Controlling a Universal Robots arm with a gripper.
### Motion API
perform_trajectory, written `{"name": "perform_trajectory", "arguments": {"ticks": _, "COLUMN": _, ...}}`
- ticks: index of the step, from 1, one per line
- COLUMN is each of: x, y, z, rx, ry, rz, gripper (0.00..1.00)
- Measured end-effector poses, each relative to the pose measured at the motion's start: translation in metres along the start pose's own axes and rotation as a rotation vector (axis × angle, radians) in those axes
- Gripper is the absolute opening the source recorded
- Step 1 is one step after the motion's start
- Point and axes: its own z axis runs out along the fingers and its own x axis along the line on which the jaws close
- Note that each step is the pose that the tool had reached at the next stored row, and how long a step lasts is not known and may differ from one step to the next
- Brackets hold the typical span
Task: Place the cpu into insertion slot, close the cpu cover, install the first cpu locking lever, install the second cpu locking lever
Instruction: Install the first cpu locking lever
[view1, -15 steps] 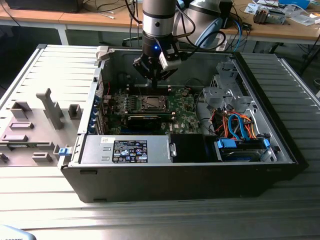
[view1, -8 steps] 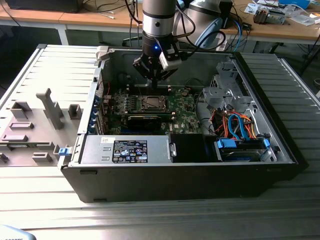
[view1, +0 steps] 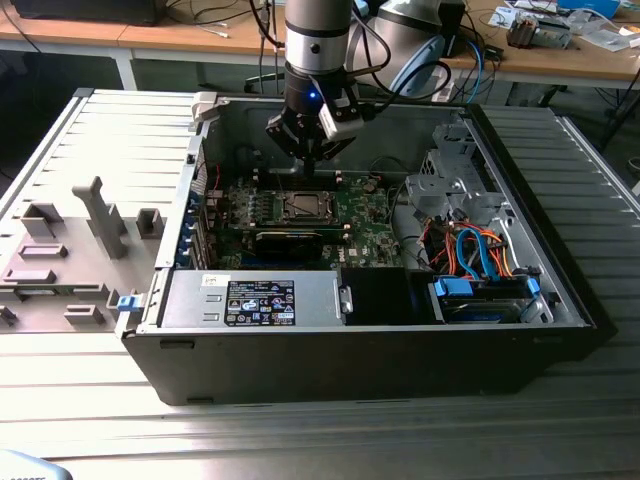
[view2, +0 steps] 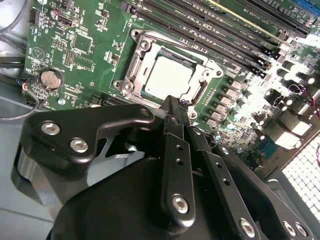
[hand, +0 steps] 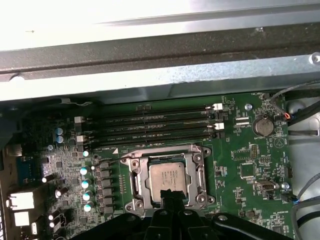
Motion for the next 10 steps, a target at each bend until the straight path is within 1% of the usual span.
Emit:
{"name": "perform_trajectory", "arguments": {"ticks": 8, "x": 0.0000, "y": 0.0000, "z": 0.0000, "rx": 0.0000, "ry": -0.0001, "rz": -0.009, "gripper": 0.11}}
{"name": "perform_trajectory", "arguments": {"ticks": 10, "x": 0.0000, "y": 0.0000, "z": 0.0000, "rx": -0.0002, "ry": -0.0004, "rz": -0.027, "gripper": 0.11}}
